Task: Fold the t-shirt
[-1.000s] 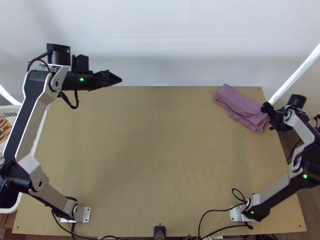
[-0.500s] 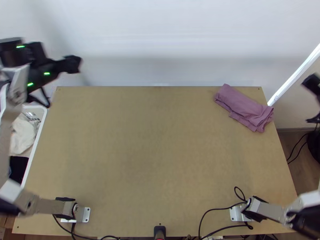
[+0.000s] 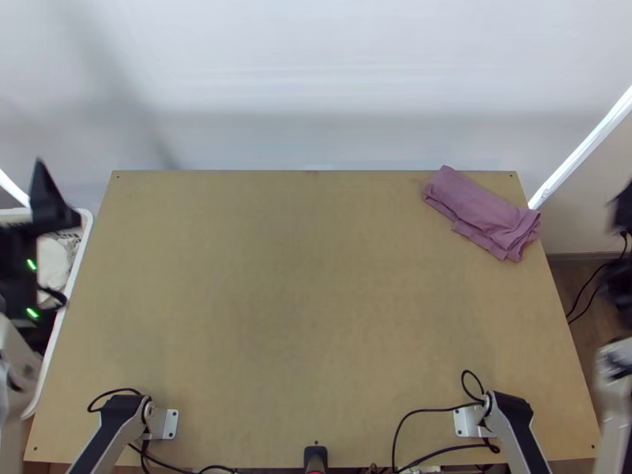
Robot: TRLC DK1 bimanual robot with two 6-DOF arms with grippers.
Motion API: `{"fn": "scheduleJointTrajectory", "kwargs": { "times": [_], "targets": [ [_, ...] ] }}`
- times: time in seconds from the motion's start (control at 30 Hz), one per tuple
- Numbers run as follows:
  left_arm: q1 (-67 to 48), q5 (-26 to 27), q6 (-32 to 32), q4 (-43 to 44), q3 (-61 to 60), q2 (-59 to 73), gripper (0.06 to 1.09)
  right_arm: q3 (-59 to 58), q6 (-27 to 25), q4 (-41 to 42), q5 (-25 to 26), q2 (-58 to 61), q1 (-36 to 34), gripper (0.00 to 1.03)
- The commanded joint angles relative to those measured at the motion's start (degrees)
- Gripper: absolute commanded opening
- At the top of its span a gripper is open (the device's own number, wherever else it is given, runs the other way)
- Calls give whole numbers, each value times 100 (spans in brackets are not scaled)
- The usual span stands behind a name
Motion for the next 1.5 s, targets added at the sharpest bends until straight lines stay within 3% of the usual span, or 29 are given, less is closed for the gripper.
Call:
{"fn": "scheduleJointTrajectory", "kwargs": {
  "times": [0.0,0.2,0.53,0.73,0.77,0.83,0.97,1.1,1.47],
  "targets": [
    [26,-209,339,744,-1340,-795,104,-1287,-302,266,-33,-507,554,99],
    [26,-253,497,1895,-3616,-2158,104,-2746,-153,266,38,-1087,897,99],
    [-71,-218,75,2010,-5436,-3828,104,-4618,-3,301,178,-1685,1091,99],
    [43,-279,-4,1518,-5682,-3942,104,-5637,-170,257,178,-2854,1047,99],
    [43,-279,-13,1412,-5717,-3951,104,-5769,-188,64,178,-3223,1047,99],
    [43,-279,-4,1157,-5805,-3951,104,-5769,-153,-1078,187,-4031,1003,99],
    [-1,-271,-57,700,-6051,-3951,104,-5752,120,-2195,196,-4067,809,99],
    [149,-262,-66,691,-6121,-3863,104,-5743,49,-2256,415,-4049,765,99],
    [140,-218,-66,700,-6121,-3933,104,-5743,49,-2265,424,-4049,792,99]
  ]
}}
